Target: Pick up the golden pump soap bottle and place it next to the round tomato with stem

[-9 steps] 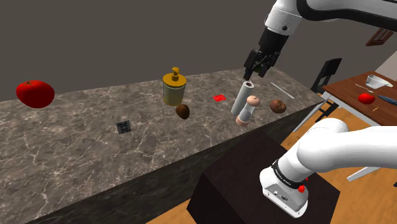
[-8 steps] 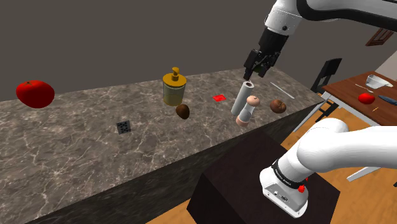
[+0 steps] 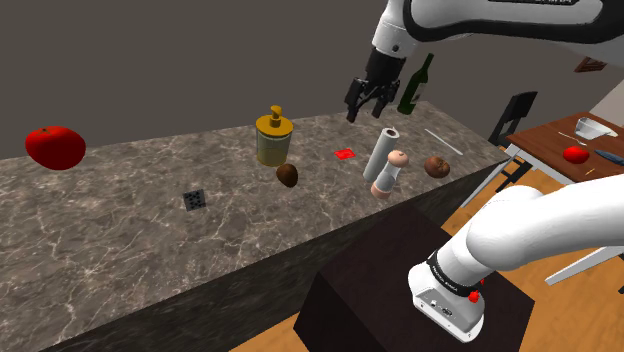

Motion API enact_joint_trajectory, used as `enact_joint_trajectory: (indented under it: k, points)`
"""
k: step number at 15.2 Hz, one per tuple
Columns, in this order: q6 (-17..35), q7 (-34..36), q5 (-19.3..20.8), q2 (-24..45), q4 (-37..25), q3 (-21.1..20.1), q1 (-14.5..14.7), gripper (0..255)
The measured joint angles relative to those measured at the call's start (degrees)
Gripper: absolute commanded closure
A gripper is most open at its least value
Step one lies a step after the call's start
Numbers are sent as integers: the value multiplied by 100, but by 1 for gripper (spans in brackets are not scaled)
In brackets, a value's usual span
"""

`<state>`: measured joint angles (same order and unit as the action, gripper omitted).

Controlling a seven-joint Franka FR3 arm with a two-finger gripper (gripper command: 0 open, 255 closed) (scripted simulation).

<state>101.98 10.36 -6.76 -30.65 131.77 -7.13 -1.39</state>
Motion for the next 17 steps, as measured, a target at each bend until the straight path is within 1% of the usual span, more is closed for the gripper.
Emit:
enact_joint_trajectory:
  k: [8, 12, 17]
  points:
    - [785, 419, 276, 1743, -1046, -328, -61, 0]
    - [981, 655, 526, 2669, -1799, -433, -67, 0]
    - [1082, 955, 898, 3862, -2898, -494, 6, 0]
